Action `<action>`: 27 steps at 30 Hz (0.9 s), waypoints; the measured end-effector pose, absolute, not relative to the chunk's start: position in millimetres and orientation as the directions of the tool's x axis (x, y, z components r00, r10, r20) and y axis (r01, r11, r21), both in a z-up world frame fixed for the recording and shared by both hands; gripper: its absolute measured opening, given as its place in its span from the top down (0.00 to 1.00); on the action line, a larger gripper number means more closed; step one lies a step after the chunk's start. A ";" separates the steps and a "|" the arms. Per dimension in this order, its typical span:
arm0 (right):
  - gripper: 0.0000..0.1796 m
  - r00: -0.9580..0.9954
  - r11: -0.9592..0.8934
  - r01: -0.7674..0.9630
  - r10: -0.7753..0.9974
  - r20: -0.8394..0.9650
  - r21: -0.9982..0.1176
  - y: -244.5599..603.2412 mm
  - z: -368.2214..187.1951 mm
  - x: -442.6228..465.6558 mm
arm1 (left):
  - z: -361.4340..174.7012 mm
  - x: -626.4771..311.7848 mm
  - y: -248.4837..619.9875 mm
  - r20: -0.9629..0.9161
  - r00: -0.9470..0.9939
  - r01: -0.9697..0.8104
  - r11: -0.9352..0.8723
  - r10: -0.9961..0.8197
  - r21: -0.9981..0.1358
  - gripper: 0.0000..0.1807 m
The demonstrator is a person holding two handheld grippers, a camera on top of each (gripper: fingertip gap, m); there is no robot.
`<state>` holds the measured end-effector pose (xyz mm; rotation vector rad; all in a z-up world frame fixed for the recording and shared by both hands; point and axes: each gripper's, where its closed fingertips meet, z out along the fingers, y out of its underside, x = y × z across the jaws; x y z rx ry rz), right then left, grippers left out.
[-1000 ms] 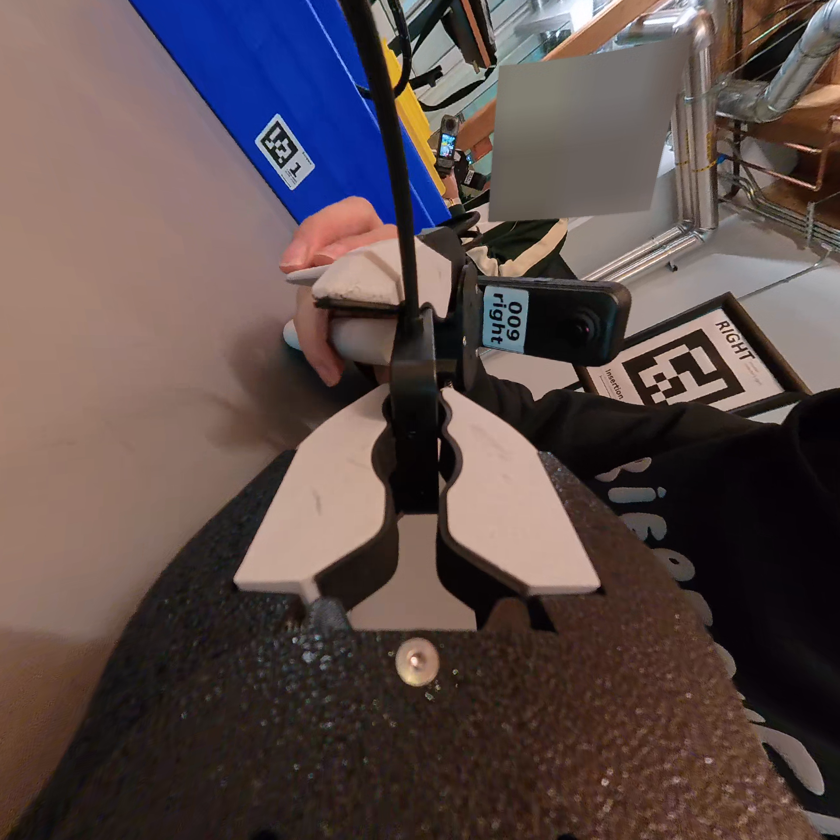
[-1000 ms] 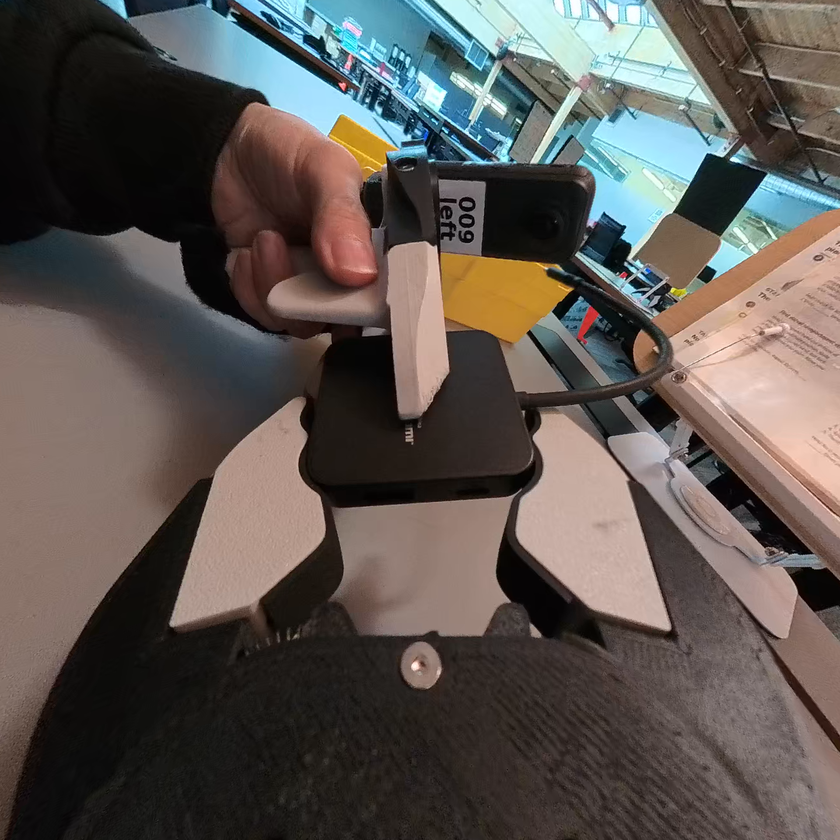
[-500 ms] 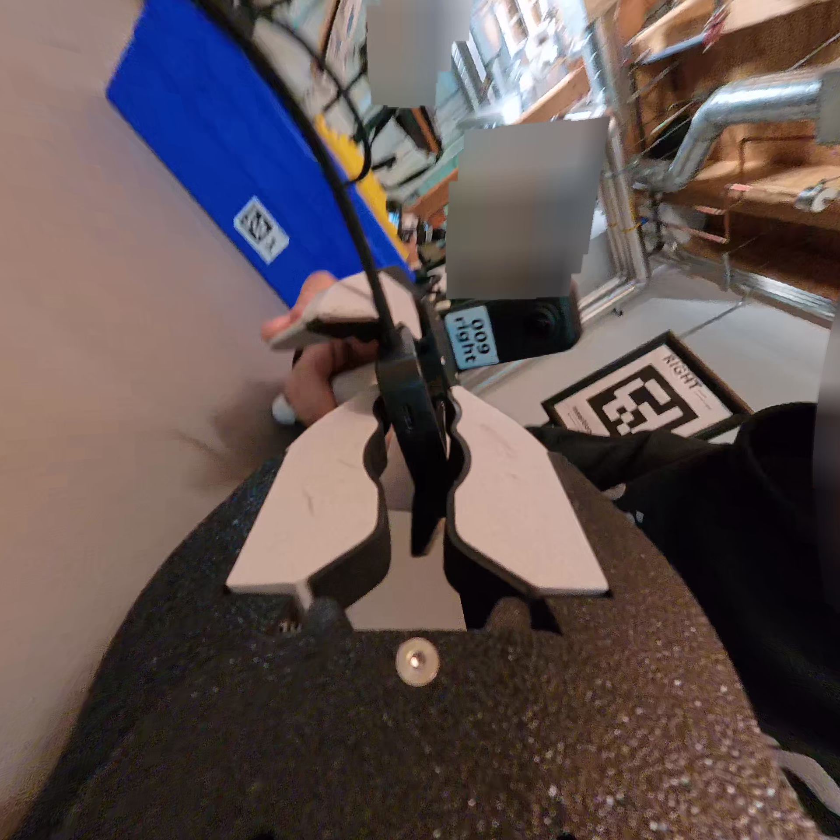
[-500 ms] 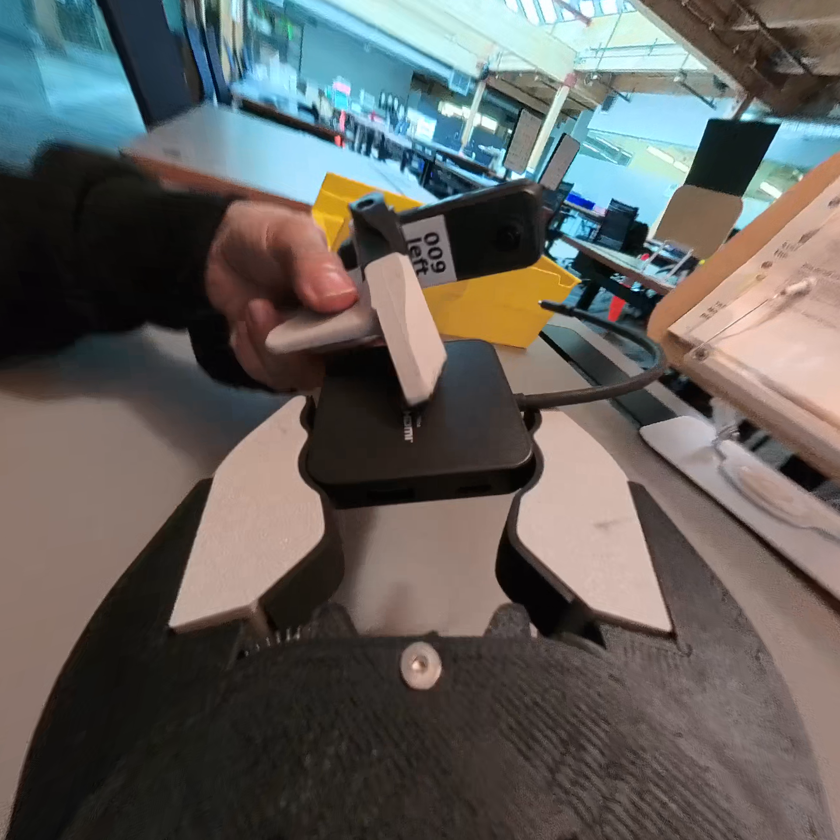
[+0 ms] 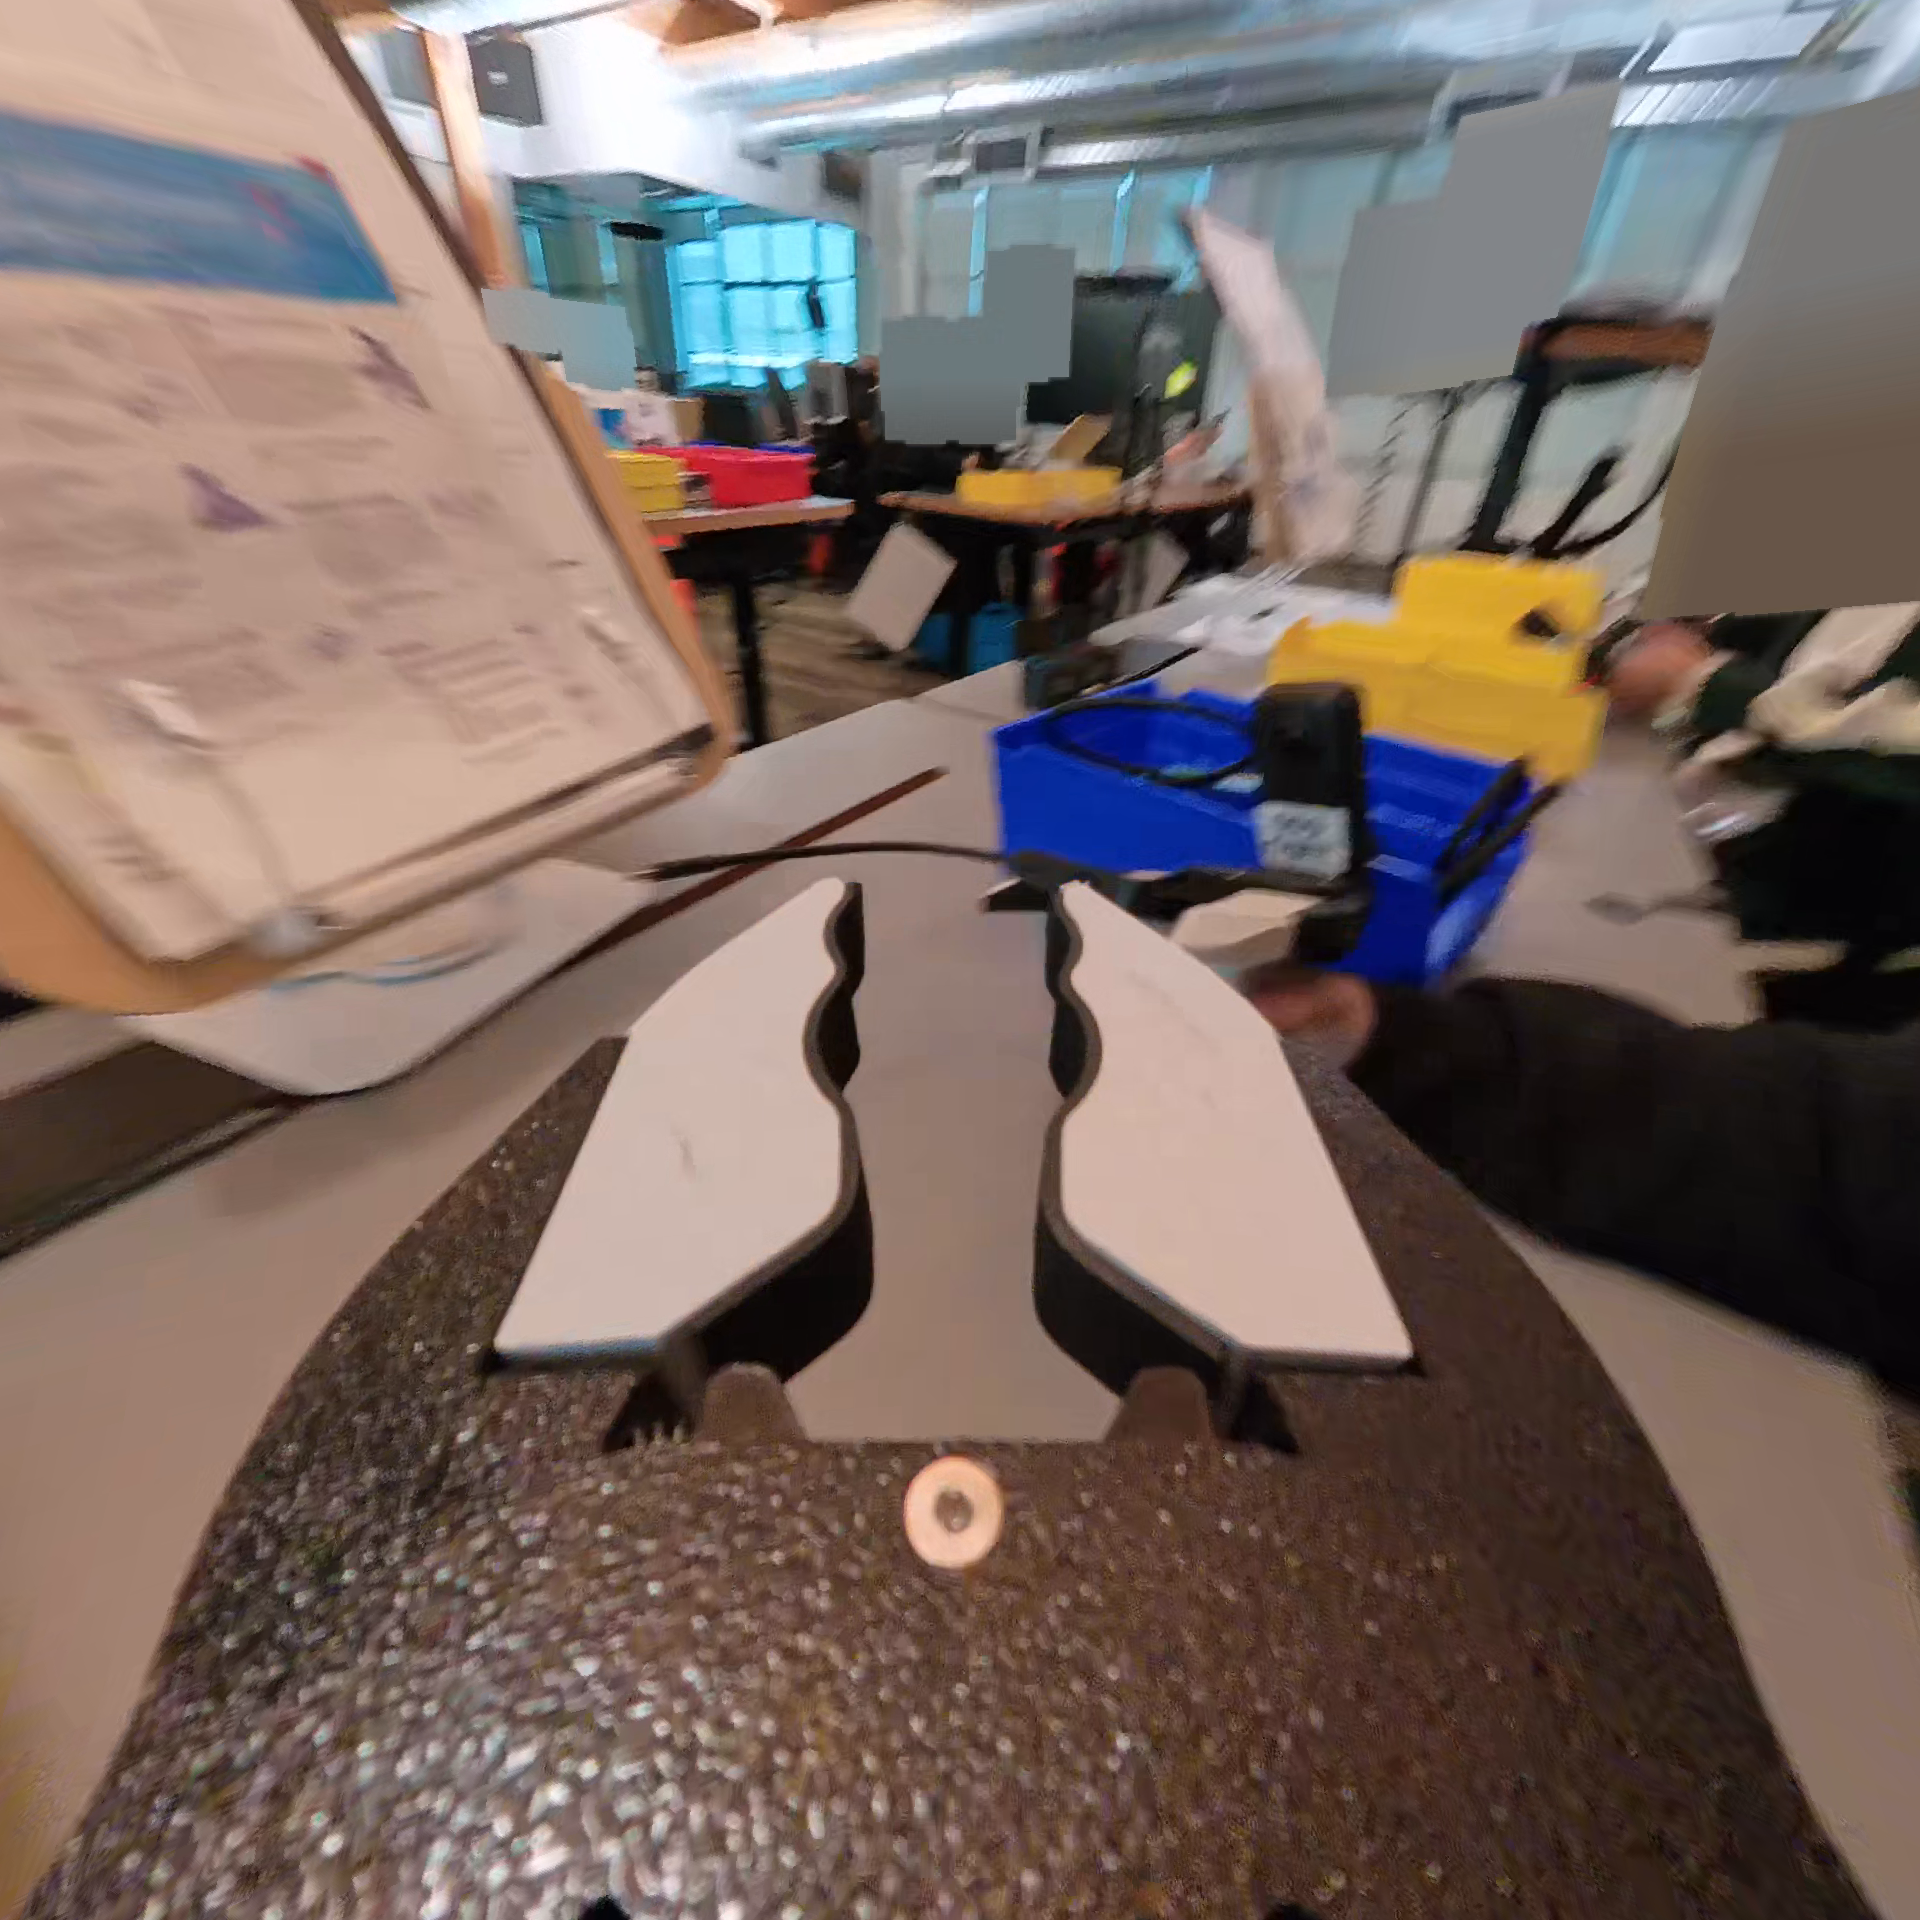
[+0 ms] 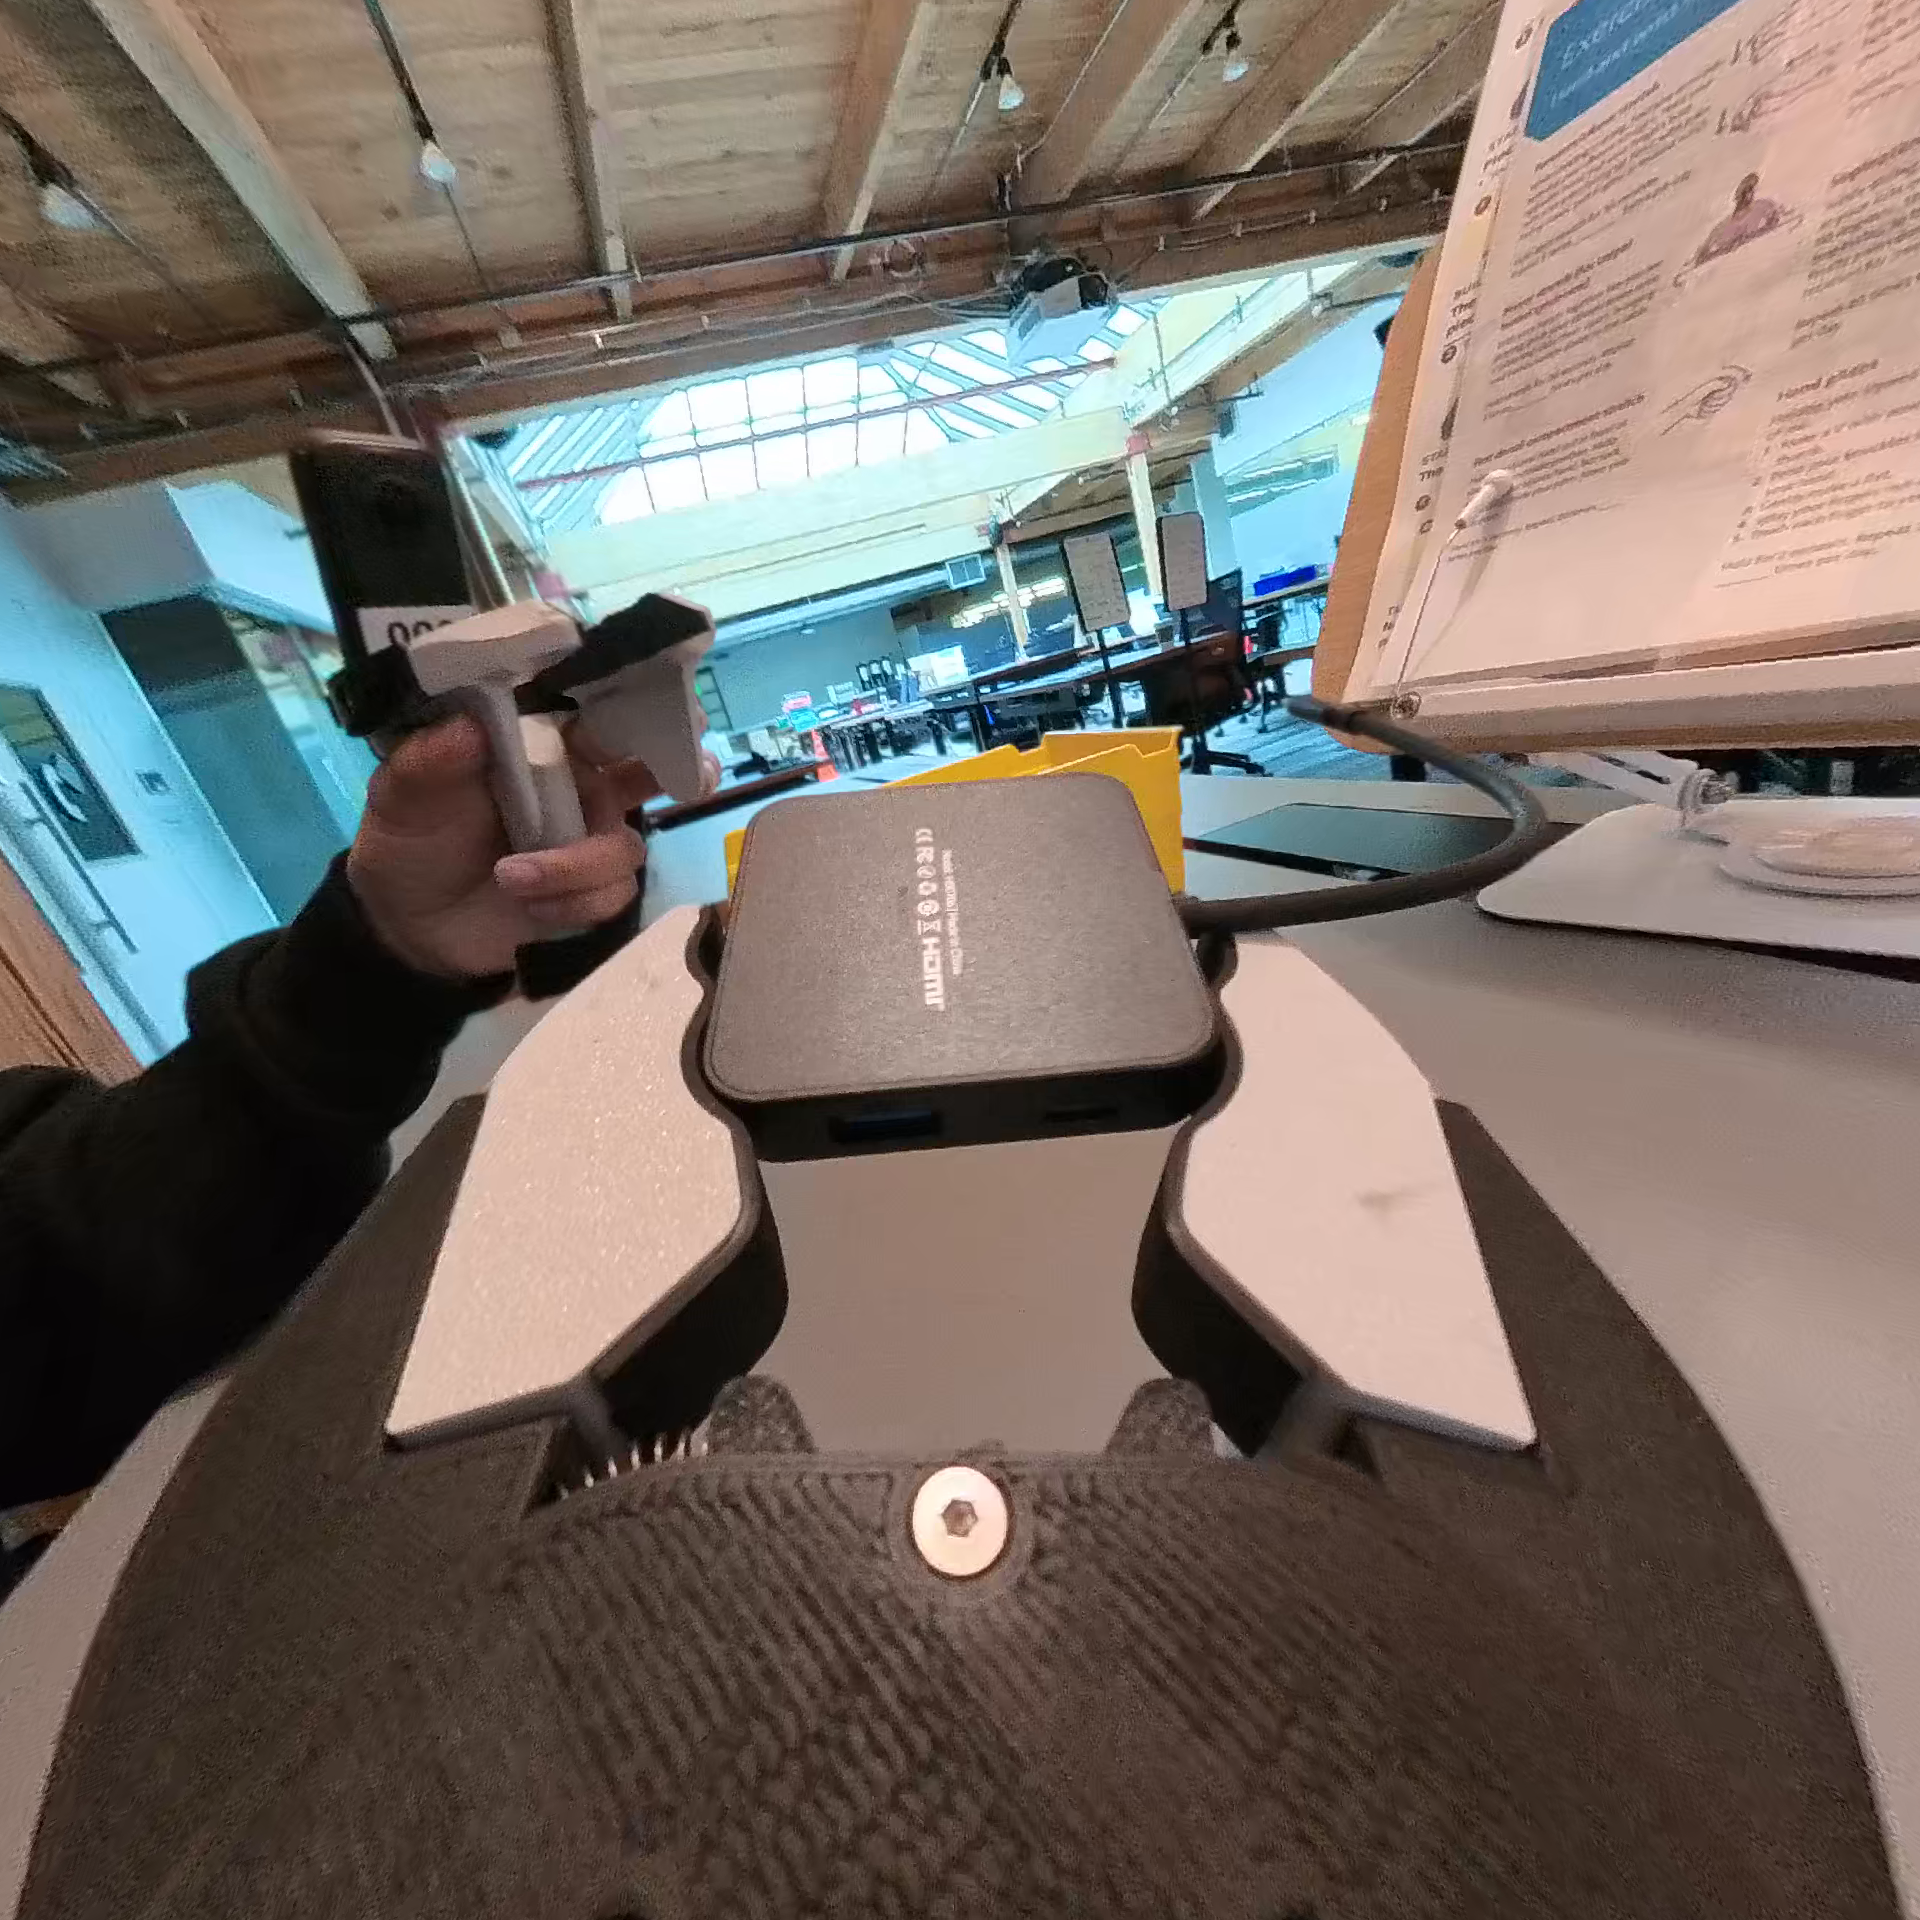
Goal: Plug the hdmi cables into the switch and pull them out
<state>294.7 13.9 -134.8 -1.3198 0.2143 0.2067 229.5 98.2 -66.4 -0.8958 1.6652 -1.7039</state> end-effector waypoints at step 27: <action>0.52 0.866 0.341 -0.455 0.384 -0.320 -0.823 -6.0 -112.4 274.1 | -130.1 250.5 380.8 -0.921 -0.259 -0.377 0.908 -0.291 -0.181 0.92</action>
